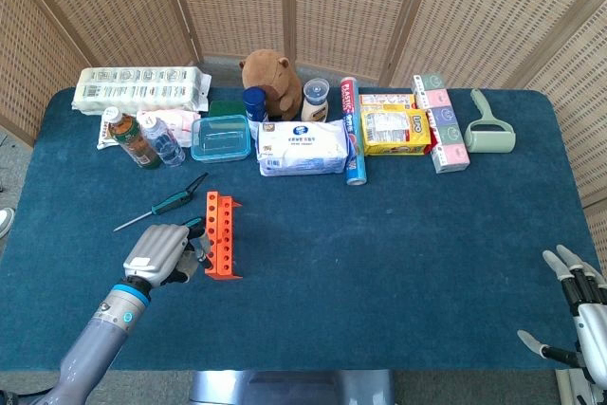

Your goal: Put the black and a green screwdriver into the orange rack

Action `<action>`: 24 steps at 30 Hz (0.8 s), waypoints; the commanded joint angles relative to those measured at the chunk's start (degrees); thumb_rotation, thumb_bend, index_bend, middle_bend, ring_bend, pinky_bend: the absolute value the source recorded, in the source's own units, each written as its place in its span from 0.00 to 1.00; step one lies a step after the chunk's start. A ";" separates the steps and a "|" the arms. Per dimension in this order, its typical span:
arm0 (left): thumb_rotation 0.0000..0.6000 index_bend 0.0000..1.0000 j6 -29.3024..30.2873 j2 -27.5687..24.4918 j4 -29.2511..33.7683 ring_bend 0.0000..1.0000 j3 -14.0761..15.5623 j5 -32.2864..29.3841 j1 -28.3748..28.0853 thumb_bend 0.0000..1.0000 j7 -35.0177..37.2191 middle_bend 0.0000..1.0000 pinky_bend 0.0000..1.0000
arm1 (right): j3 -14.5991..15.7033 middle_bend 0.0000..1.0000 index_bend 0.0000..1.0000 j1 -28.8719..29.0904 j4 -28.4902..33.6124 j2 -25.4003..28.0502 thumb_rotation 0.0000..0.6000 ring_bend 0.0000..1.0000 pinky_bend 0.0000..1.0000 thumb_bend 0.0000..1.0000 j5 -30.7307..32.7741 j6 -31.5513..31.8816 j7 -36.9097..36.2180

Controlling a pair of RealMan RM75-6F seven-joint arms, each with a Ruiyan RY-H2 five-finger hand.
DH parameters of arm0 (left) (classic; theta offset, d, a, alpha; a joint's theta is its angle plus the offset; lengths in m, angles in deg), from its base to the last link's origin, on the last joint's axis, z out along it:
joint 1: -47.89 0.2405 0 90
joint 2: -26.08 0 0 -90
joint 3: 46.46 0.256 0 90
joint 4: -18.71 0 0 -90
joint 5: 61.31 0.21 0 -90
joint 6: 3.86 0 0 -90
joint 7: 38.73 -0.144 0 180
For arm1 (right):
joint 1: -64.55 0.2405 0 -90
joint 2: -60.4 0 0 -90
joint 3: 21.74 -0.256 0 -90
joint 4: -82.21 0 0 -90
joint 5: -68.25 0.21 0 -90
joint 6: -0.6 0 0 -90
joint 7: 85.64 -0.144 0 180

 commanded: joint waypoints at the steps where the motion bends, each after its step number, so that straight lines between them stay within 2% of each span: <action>1: 1.00 0.39 0.35 0.05 0.20 0.81 0.22 -0.14 -0.18 0.50 -0.44 0.89 0.85 | 0.00 0.00 0.00 -0.01 0.01 0.02 1.00 0.01 0.00 0.03 -0.01 0.03 -0.04; 5: 1.00 0.31 1.01 0.27 0.44 0.81 0.39 -0.22 -0.43 0.50 -0.87 0.89 0.85 | 0.01 0.00 0.00 0.00 -0.01 -0.01 1.00 0.01 0.00 0.03 -0.08 0.03 -0.04; 12: 1.00 0.31 1.61 0.30 0.93 0.81 0.87 0.85 -0.28 0.50 -0.42 0.89 0.85 | -0.01 0.00 0.00 0.00 0.00 -0.05 1.00 0.01 0.00 0.03 -0.04 0.03 0.00; 19: 1.00 0.31 1.51 -1.41 0.93 0.81 1.78 5.38 1.13 0.50 1.54 0.89 0.85 | 0.04 0.00 0.00 -0.03 0.07 0.02 1.00 0.01 0.00 0.03 -0.14 0.06 -0.02; 21: 1.00 0.31 1.31 -1.89 0.93 0.80 2.33 8.04 1.69 0.46 2.04 0.89 0.85 | 0.05 0.00 0.00 -0.05 0.08 -0.02 1.00 0.01 0.00 0.03 -0.20 0.11 0.08; 24: 1.00 0.30 1.20 -2.10 0.89 0.80 3.21 12.55 2.54 0.35 2.52 0.89 0.85 | 0.10 0.00 0.00 -0.05 0.10 -0.05 1.00 0.01 0.00 0.03 -0.21 0.02 0.21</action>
